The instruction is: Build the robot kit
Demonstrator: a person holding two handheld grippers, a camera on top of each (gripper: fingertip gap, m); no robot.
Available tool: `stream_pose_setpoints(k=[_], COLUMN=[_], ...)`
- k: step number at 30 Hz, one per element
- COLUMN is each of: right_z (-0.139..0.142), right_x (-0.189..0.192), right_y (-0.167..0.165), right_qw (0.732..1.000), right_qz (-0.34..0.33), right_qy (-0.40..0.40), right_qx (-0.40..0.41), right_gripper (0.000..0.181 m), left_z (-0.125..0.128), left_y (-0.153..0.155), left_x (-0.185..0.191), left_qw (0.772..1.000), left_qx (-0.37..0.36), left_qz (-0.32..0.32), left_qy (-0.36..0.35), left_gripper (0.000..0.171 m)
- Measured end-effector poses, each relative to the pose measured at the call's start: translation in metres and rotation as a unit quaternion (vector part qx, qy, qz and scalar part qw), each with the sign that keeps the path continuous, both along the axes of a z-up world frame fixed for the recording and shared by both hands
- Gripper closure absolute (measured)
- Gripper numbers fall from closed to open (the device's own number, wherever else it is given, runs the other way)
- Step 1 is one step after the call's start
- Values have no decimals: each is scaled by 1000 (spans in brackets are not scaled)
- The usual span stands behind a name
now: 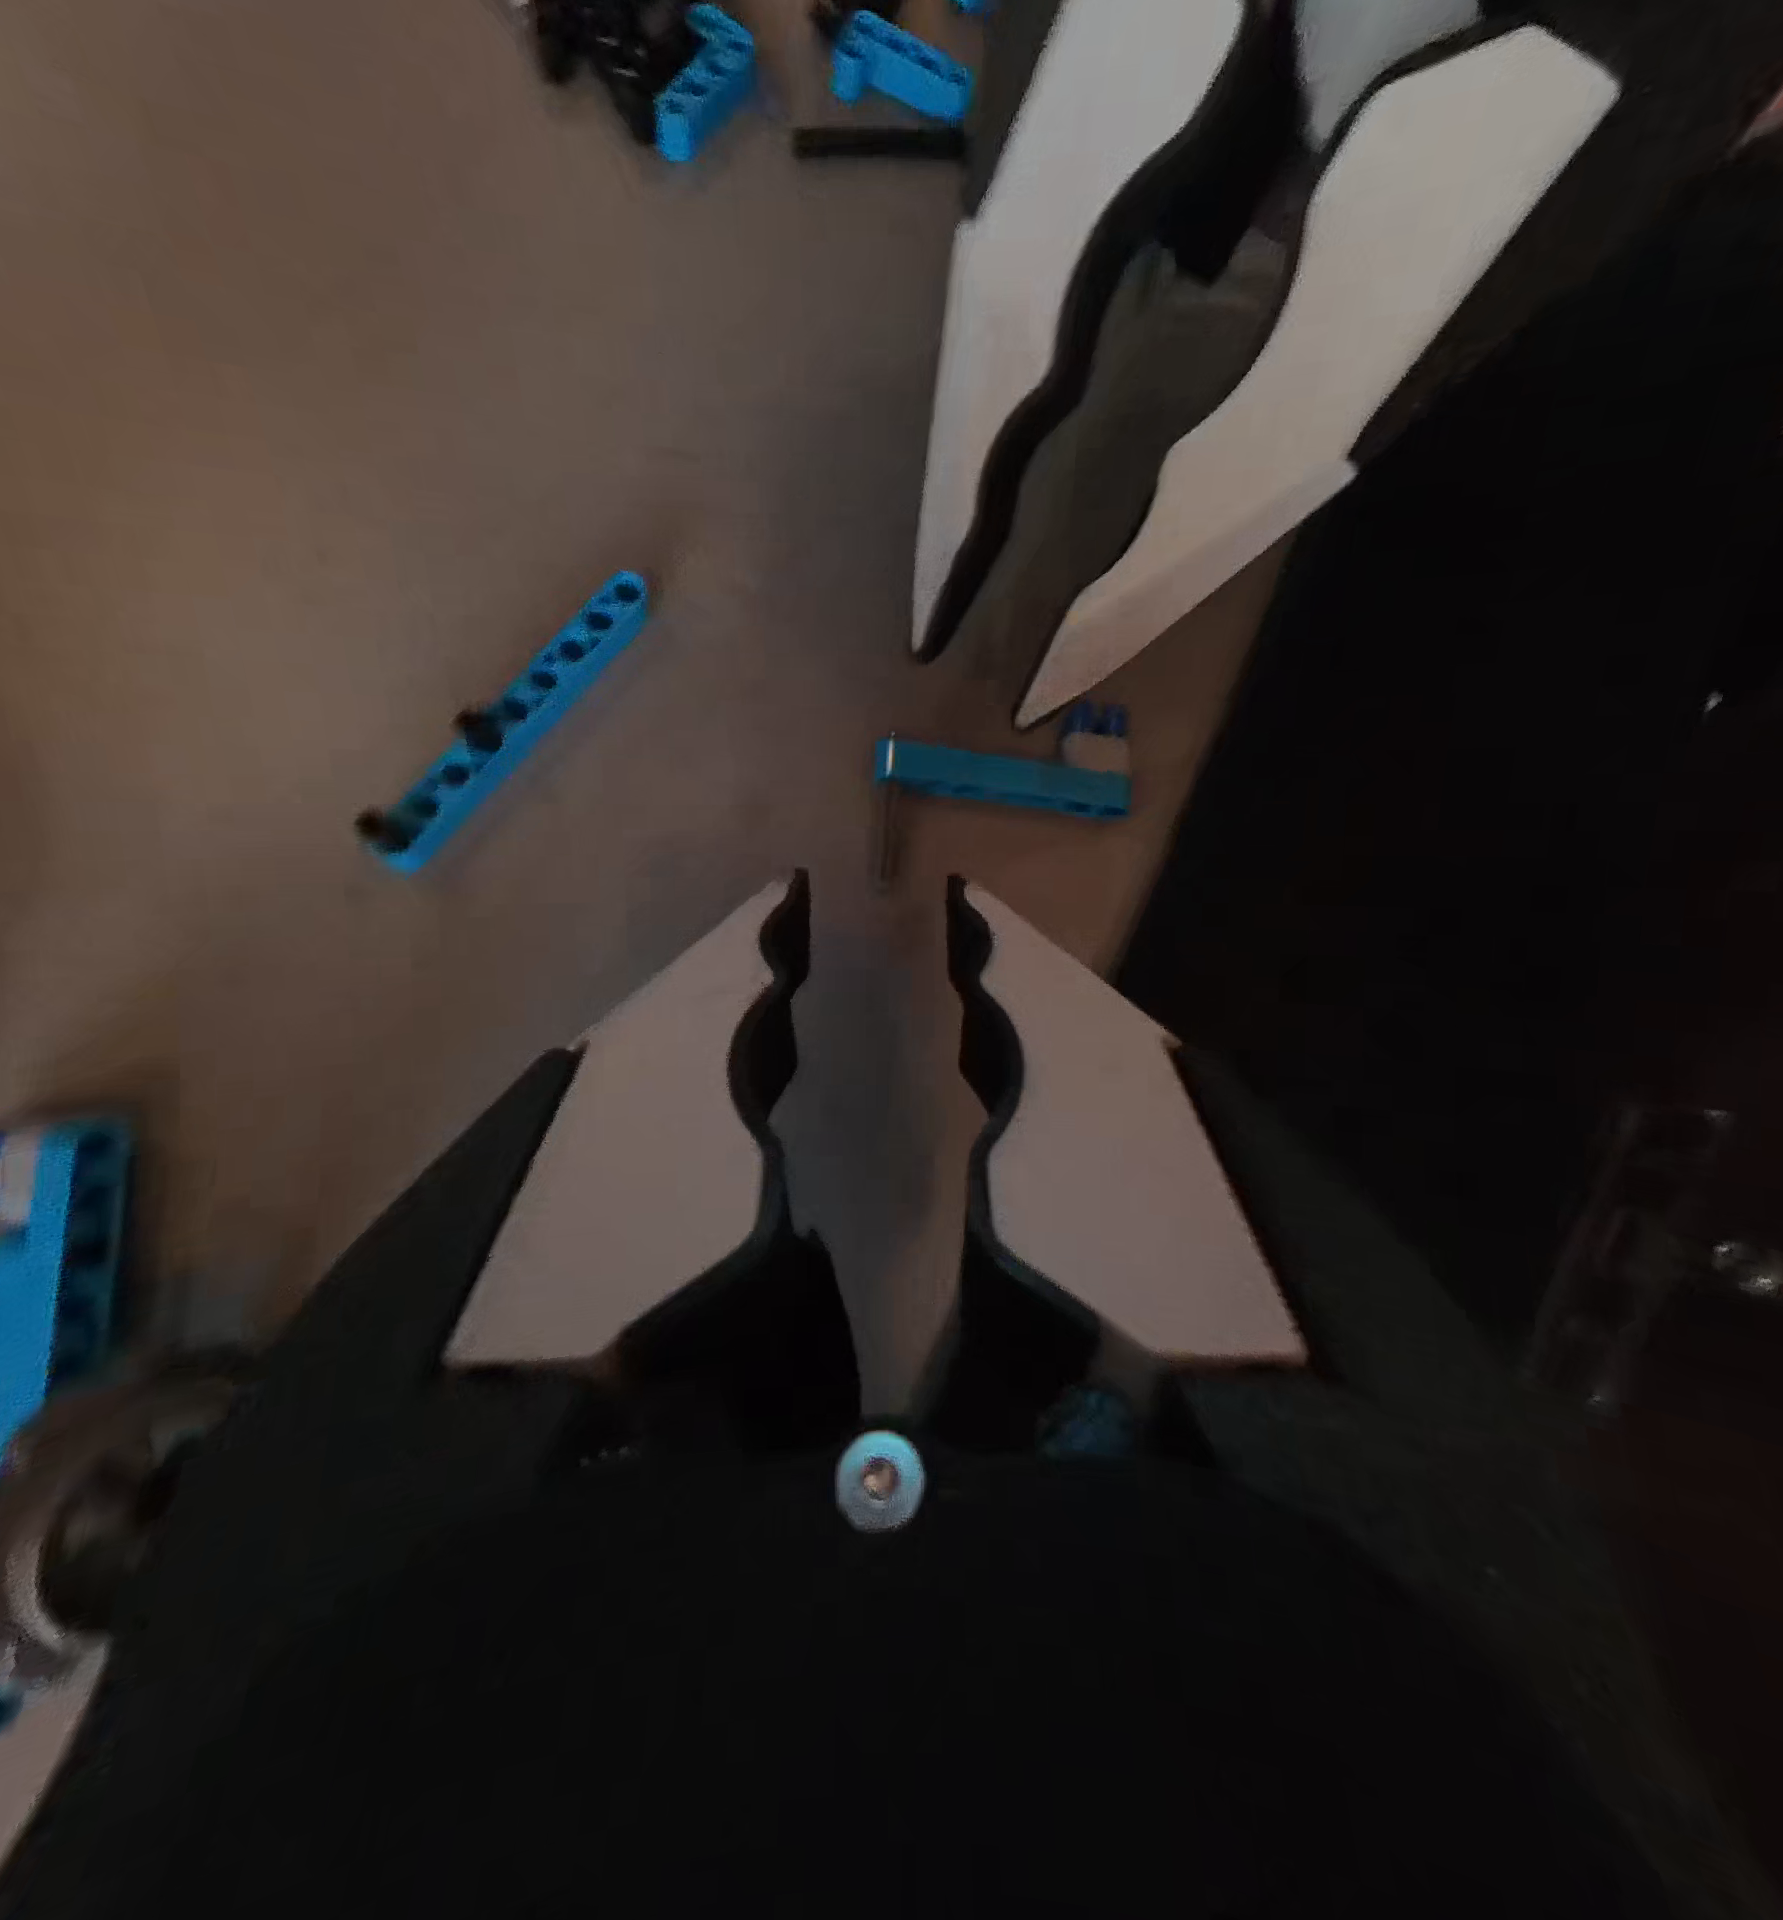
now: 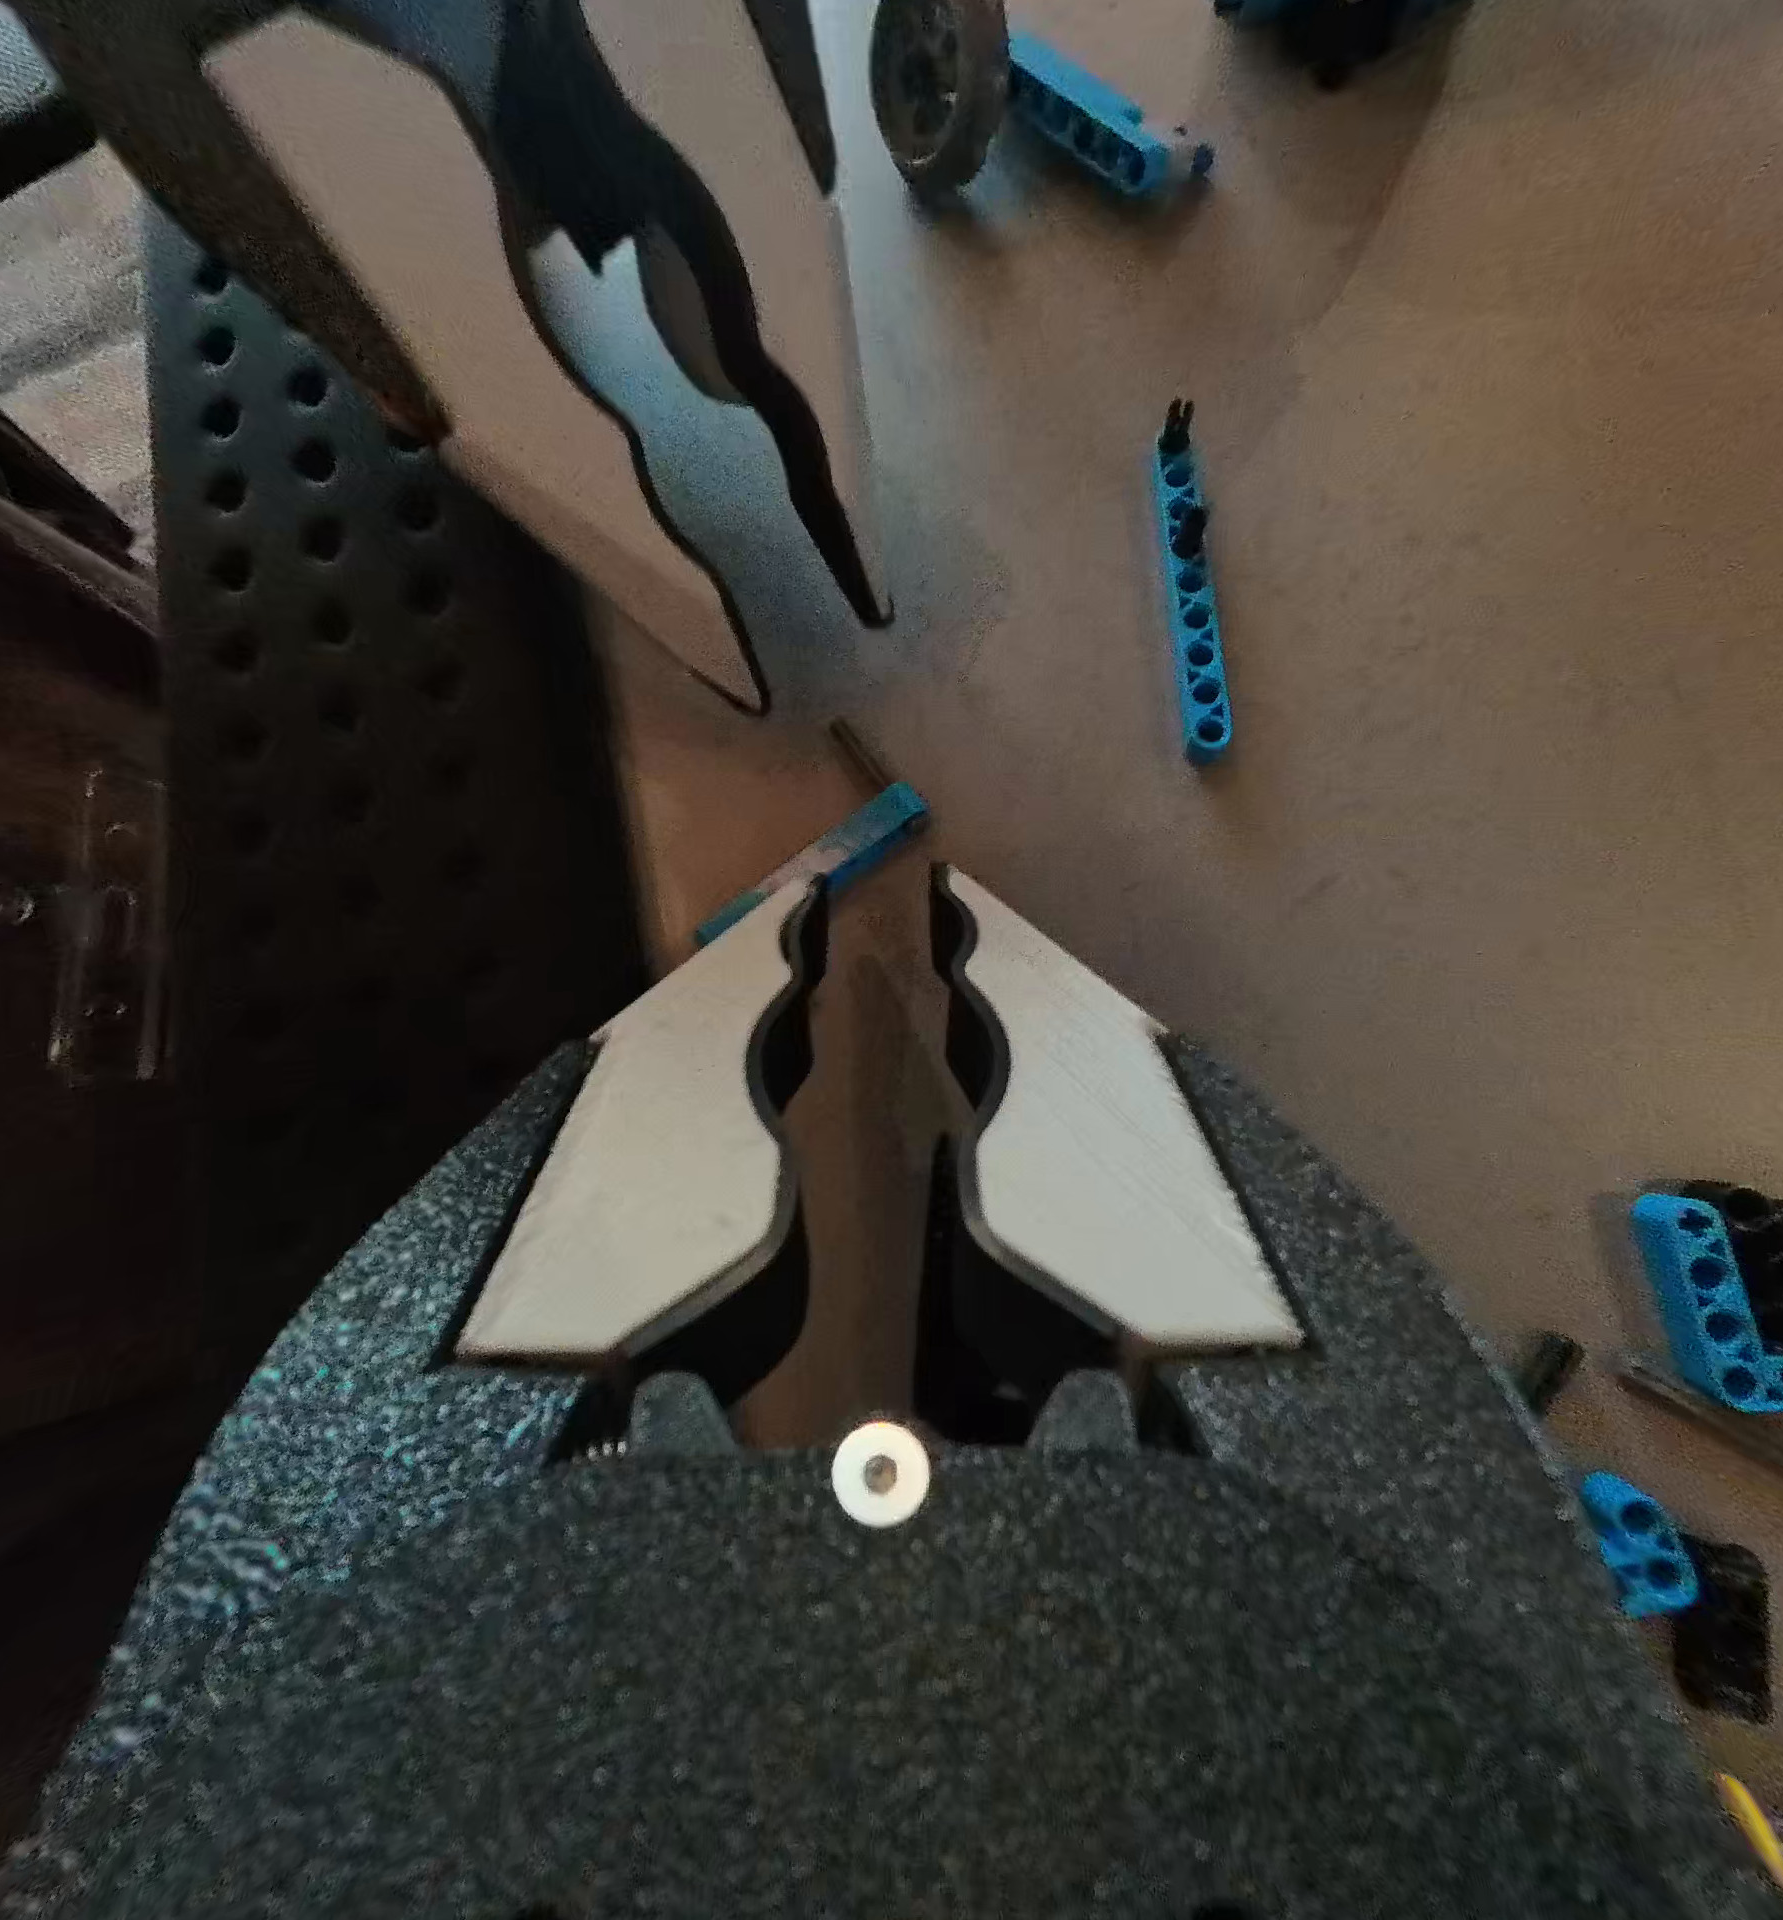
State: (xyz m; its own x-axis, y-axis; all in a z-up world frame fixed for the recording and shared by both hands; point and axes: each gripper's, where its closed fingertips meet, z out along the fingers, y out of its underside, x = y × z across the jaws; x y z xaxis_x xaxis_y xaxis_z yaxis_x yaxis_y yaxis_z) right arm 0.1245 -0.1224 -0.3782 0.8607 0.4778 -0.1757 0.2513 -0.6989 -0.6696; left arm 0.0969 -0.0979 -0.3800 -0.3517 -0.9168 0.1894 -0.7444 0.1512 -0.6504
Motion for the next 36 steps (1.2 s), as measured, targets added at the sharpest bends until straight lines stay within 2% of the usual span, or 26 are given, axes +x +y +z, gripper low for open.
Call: stream_pose_setpoints(k=[2, 6, 8, 10, 14, 18, 22, 25, 27, 28, 30, 33, 36], right_z=[-5, -3, -12, -11, -12, -7, -3, -13, -14, -14, -13, 1, 13], right_x=[-2, -12, -10, -2, -6, -13, 26, 35, 37, 36, 36, 22, 31], right_y=[2, 5, 7, 11, 19, 34, 63, 66, 68, 65, 58, 30, 11], right_qw=[1000, 1000, 999, 998, 998, 1000, 998, 998, 998, 997, 995, 985, 963], right_qz=[-4, -11, -29, -46, -45, -19, -41, -12, 4, 22, 59, 150, 201], right_qy=[4, 21, -12, -49, -38, -20, -35, -47, -60, -65, -85, -40, -62], right_qx=[-2, -10, -22, -6, 1, 7, 35, 26, 27, 20, 0, -74, -170], right_gripper=[162, 156, 151, 156, 164, 151, 152, 155, 161, 173, 173, 173, 173], left_z=[-6, -10, -11, -11, -11, -11, -11, -11, -10, -9, -2, 21, 29], left_y=[-5, -5, -6, -4, 4, 16, 32, 44, 49, 51, 55, 58, 56], left_x=[7, 16, 16, 14, 4, -4, -15, -26, -32, -34, -34, -25, -18], left_qw=[999, 998, 998, 998, 998, 998, 995, 992, 991, 991, 990, 991, 991], left_qx=[20, 41, 45, 52, 55, 62, 47, 44, 42, 40, 37, 42, 44], left_qz=[-29, -42, -41, -36, -10, 22, 81, 108, 121, 127, 134, 121, 107], left_qy=[7, 1, -2, -7, 2, 18, 34, 37, 35, 33, 17, -46, -61], left_gripper=[148, 158, 168, 167, 166, 167, 168, 167, 154, 147, 143, 143, 143])
